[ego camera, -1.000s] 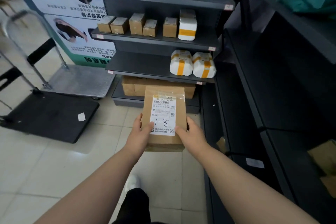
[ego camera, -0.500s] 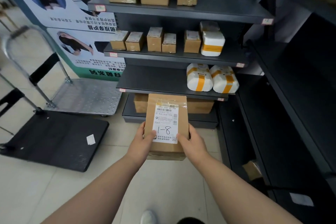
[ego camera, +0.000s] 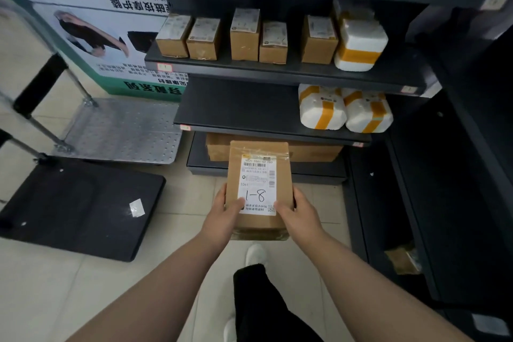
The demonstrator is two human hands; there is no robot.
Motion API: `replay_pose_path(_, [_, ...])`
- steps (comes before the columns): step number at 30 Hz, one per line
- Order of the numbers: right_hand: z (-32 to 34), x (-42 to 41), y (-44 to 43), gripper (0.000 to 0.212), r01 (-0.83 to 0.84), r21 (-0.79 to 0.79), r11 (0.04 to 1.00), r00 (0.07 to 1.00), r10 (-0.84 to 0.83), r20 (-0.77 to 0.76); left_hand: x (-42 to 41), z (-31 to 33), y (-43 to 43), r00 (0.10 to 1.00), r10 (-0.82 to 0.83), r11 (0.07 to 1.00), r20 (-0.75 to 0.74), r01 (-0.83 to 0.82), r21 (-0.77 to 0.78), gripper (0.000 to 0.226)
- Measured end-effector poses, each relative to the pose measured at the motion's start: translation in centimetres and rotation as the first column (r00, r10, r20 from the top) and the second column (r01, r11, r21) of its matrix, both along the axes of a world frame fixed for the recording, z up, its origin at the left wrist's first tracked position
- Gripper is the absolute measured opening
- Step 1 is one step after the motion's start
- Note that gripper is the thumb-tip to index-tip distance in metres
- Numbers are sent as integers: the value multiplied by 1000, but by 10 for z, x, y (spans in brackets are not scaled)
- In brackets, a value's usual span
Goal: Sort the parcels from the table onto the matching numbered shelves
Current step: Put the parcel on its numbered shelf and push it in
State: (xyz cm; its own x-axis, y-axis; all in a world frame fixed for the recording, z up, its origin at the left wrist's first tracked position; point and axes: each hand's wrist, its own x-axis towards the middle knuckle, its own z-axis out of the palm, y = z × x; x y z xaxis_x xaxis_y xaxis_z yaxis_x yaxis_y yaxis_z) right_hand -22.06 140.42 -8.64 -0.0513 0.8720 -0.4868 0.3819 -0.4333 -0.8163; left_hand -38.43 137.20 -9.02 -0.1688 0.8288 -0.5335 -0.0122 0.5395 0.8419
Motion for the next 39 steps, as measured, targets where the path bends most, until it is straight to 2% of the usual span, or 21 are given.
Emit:
replay_pose_path(6, [-12,-33,83,51,-78,-59,995,997,78,-1,-42,-15,74,998,40,998,43,-38,-43,54])
replay_pose_path(9, [-17,-58,117,57,-146,-61,987,989,144,-39,-70,-22,105,992,106,994,67,-104,-37,41])
replay_pose_path(12, [-26,-82,140,59,-159,-81,984,987,156,-48,-94,-30,127,992,110,993,69,-108,-38,37])
replay_pose_path(20, [-64,-155,165,54,-49,-99,994,998,43,-55,-175,-67,162,994,5,998,106,1,-65,39])
replay_pose_path(26, [-101,-217,174,51,143,-96,985,988,-148,-45,-233,-103,189,992,-88,991,87,96,-91,43])
replay_pose_path(30, [-128,-244,186,49,209,-100,973,975,-215,-55,-258,-129,213,990,-130,986,57,135,-99,59])
replay_pose_path(35, [-166,-261,225,51,146,-112,983,988,-151,-39,-273,-170,249,992,-127,991,-23,126,-52,42])
replay_pose_path(39, [-203,-266,278,48,47,-47,998,999,-46,14,-279,-206,290,994,-100,995,-41,98,-27,53])
